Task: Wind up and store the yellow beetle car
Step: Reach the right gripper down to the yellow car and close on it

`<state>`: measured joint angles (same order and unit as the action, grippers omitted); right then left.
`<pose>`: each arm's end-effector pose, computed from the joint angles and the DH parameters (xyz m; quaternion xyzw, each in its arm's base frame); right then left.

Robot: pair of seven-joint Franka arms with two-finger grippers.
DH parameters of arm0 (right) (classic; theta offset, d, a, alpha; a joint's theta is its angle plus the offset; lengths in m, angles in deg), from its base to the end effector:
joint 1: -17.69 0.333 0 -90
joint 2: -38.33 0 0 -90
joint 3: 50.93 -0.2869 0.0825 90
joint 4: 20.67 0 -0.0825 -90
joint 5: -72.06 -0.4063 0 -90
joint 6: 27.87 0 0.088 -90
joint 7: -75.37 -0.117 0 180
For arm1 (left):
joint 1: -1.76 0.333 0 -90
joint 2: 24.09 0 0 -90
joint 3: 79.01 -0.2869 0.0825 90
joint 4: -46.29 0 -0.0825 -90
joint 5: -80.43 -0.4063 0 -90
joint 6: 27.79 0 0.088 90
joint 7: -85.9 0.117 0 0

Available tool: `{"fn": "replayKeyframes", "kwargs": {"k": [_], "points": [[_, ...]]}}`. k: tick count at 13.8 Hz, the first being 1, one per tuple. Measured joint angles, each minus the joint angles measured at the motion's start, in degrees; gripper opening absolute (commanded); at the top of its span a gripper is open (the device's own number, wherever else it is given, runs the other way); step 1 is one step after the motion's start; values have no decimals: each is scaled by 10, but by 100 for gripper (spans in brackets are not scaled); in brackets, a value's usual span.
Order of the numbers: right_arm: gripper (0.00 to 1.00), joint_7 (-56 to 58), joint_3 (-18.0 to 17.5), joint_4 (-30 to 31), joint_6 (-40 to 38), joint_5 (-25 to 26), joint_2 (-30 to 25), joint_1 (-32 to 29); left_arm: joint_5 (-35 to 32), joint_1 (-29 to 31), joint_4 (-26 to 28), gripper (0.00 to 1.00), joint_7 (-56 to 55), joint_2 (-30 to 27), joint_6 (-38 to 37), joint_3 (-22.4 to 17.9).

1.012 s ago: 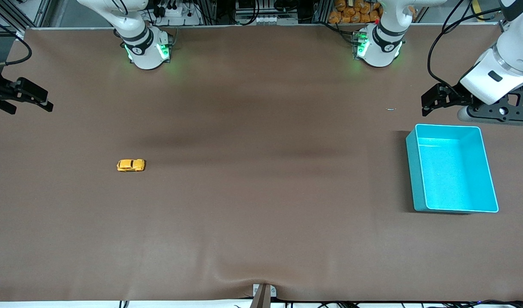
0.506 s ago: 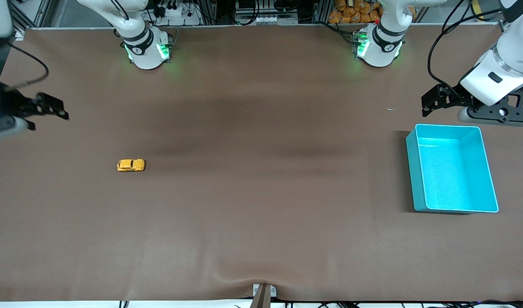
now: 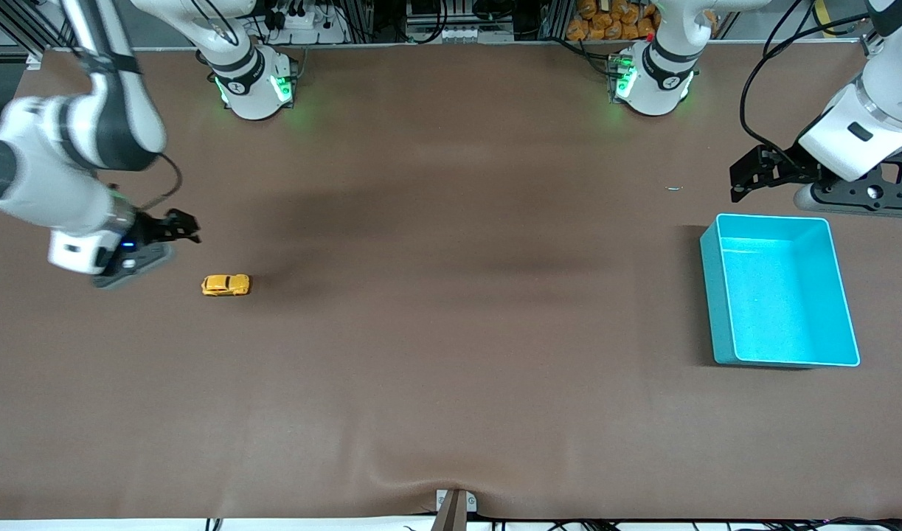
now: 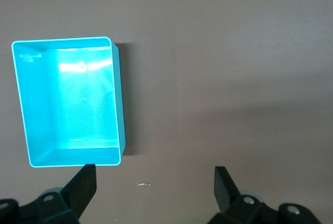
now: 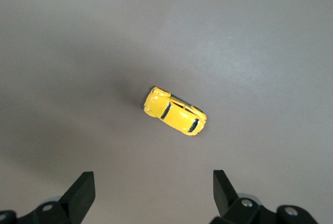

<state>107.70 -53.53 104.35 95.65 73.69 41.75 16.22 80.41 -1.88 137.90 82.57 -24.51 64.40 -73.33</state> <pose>0.5466 0.0094 0.3024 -0.9543 -0.2956 0.0440 0.0017 0.5707 -0.0938 0.5791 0.9986 -0.0523 0.0087 0.0004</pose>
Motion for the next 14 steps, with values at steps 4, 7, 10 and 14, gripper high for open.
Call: {"fn": "replayKeyframes", "kwargs": {"k": [4, 7, 10, 14], "points": [[100, 134, 1, 33, 70, 22, 18, 8, 0, 0, 0, 100, 0, 4, 3, -1], [100, 254, 5, 37, 149, 23, 78, 2, 0, 0, 0, 100, 0, 6, 3, -1], [100, 387, 8, 36, 237, 23, 145, -9, 0, 0, 0, 100, 0, 9, 3, -1], [85, 432, 7, 28, 252, 23, 169, -10, 0, 0, 0, 100, 0, 9, 3, -1]]}}
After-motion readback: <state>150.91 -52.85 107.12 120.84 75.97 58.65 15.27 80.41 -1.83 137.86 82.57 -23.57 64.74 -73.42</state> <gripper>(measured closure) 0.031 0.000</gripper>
